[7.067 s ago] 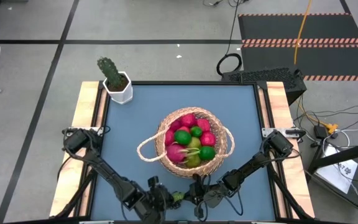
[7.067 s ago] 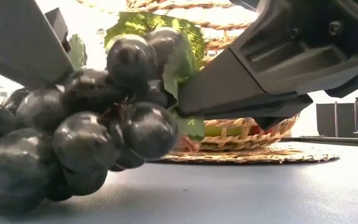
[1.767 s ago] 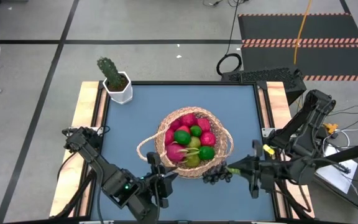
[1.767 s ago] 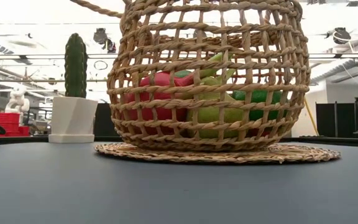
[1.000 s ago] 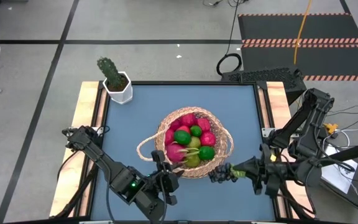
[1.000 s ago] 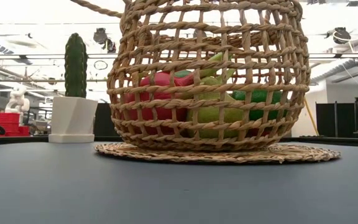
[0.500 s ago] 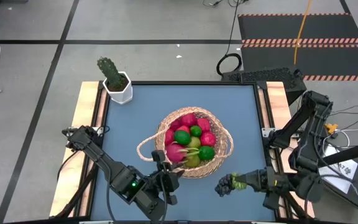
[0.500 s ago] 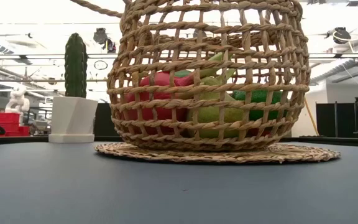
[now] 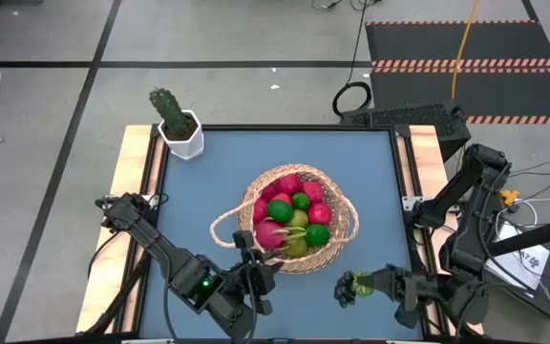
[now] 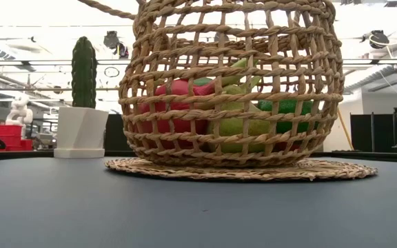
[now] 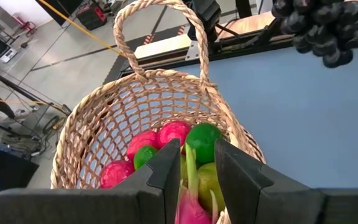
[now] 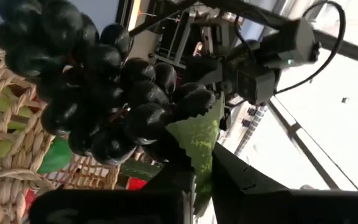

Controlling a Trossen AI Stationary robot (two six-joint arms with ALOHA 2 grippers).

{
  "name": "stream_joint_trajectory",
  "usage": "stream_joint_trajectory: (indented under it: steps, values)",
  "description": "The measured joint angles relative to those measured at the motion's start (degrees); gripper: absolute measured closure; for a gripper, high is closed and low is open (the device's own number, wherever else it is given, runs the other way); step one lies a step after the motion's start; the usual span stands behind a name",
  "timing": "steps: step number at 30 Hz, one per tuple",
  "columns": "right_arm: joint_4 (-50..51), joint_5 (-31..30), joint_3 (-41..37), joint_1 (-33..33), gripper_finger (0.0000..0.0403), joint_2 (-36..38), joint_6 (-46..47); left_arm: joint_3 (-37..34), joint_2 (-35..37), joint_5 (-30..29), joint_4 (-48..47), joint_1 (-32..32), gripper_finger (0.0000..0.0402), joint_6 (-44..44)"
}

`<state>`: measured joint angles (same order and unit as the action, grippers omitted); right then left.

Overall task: Build produce basket
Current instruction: Put the black grapes into the brown basket

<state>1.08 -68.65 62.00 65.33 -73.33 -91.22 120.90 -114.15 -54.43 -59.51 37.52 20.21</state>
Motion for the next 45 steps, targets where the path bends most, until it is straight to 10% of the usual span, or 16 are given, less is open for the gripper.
stream_joint_trajectory:
  steps: [28,45]
  values:
    - [-7.14,1.53,0.02,3.8,0.0384,-0.01,-3.92,-0.01,-0.02,-0.01,0.0,0.0,0.03,-0.02]
    - [-21.47,2.84,0.02,-0.16,0.0384,0.1,11.82,-0.02,-0.02,0.47,0.02,-1.17,0.03,0.98]
